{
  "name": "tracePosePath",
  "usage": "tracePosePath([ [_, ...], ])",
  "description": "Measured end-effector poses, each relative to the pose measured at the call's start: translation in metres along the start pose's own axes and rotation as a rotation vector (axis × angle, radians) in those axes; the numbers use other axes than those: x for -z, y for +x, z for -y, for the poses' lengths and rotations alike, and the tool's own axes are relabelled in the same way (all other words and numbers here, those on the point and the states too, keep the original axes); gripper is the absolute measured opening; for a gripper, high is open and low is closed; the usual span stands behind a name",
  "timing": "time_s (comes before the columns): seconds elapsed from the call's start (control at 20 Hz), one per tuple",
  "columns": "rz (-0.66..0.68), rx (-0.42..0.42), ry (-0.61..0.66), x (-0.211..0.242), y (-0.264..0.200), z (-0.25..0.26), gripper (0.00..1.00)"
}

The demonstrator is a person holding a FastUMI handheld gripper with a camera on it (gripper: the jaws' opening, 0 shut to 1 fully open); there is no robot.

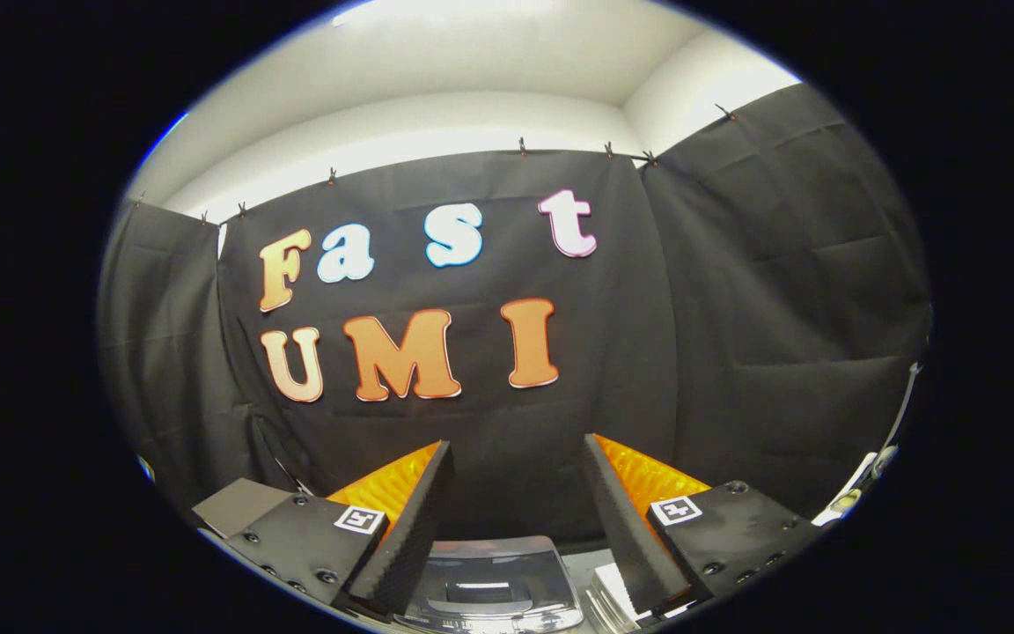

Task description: Put the clothes into the washing machine and then close the washing machine lid.

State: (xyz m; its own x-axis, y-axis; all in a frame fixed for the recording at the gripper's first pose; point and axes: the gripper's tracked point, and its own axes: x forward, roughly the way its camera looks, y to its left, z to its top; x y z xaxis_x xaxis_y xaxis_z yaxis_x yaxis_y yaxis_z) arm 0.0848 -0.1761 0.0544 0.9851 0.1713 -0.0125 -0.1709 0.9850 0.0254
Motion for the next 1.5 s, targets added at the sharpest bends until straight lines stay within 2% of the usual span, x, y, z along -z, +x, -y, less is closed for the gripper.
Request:
tracePosePath([
  [0.25, 0.087, -0.032, -0.030, -0.047, 0.001, -0.037, 0.94],
  [0.4, 0.109, -0.001, -0.037, -0.055, 0.008, -0.043, 0.94],
  [0.55, 0.116, 0.050, -0.061, -0.052, 0.017, -0.047, 0.94],
  [0.85, 0.121, 0.099, -0.054, -0.037, 0.024, -0.067, 0.94],
  [1.05, 0.090, 0.086, -0.029, -0.016, 0.030, -0.091, 0.94],
  [1.5, 0.075, 0.055, -0.057, -0.010, 0.039, -0.125, 0.94],
])
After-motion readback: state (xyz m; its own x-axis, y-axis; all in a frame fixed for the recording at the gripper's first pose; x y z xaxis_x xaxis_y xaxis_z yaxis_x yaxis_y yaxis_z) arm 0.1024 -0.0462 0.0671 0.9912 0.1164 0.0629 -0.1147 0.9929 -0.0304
